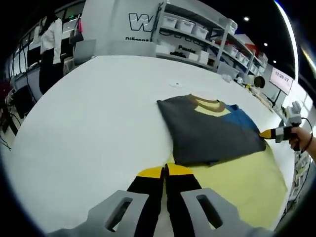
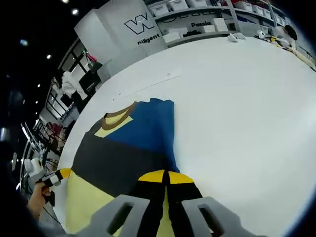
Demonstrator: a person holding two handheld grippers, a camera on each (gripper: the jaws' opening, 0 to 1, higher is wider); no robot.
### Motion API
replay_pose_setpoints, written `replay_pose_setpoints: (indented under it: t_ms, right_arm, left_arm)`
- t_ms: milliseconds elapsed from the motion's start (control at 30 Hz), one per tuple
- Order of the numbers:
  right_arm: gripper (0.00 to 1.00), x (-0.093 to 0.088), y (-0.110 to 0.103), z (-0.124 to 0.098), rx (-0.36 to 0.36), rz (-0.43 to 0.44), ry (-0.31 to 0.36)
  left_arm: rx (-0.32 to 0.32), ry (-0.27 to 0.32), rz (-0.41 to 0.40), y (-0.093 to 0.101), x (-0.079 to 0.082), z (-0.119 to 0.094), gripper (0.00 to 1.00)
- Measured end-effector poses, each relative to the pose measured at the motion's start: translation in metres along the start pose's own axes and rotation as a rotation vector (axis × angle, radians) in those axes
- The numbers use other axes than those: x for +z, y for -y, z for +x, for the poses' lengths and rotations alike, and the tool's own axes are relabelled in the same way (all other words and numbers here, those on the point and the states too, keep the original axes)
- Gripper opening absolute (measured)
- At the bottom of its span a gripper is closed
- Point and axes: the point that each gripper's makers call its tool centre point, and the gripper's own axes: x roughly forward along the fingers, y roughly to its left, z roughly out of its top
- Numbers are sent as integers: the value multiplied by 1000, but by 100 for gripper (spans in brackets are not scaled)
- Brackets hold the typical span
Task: Fold the garment on the visible template until the final outline fits inside the template.
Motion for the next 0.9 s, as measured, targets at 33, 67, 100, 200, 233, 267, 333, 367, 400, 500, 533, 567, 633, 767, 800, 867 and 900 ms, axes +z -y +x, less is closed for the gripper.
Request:
replay_pose_setpoints:
  t_ms: [33, 67, 100, 200, 233, 267, 333, 367, 400, 500, 533, 567, 633, 767, 800, 867, 900]
  right_arm:
    - [0, -2, -4, -1, 3, -2, -2]
    - [0, -3, -5, -1, 6, -7, -5]
    - [0, -4, -9, -2, 12, -10, -10]
    - [0, -5, -13, -1, 20, -11, -13]
    - [0, -5, -13, 0, 21, -11, -14]
    - [0, -3, -12, 4, 25, -15, -16]
    - [0, -2, -12, 6, 25, -16, -15]
    - [0, -2, -14, 6, 28, -19, -13]
    - [0, -2, -15, 6, 31, -22, -12]
    - [0, -3, -19, 6, 37, -26, -15]
    - [0, -4, -21, 6, 37, -33, -20]
    - [0, -4, -22, 6, 39, -43, -24]
    - [0, -3, -21, 10, 44, -56, -32]
    - [0, -4, -25, 14, 63, -76, -37]
    - [0, -4, -25, 16, 68, -81, -35]
    - [0, -3, -25, 19, 68, -89, -33]
    - [0, -3, -25, 20, 66, -97, -33]
  left_arm:
    - [0, 3, -8, -1, 1, -1, 2]
    - [2, 2, -10, -3, 1, -1, 2]
    - [7, 4, -7, -5, 2, -2, 2]
    - [19, 5, -11, -11, 4, -5, 2]
    - [20, 4, -11, -12, 4, -6, 2]
    - [24, 3, -12, -14, 3, -6, 2]
    - [28, -3, -13, -16, 1, -7, 2]
    - [33, -8, -13, -18, 0, -8, 2]
    - [38, -13, -13, -19, -2, -8, 2]
    - [42, -16, -6, -21, -4, -11, 2]
    - [44, -17, -4, -22, -5, -13, 2]
    - [48, -17, -4, -23, -5, -14, 2]
    - [55, -20, 5, -26, -6, -15, 2]
    - [72, -23, 0, -33, -7, -20, 2]
    - [79, -24, -5, -35, -7, -21, 2]
    - [82, -24, -13, -35, -7, -23, 2]
    - [80, -23, -11, -35, -7, -23, 2]
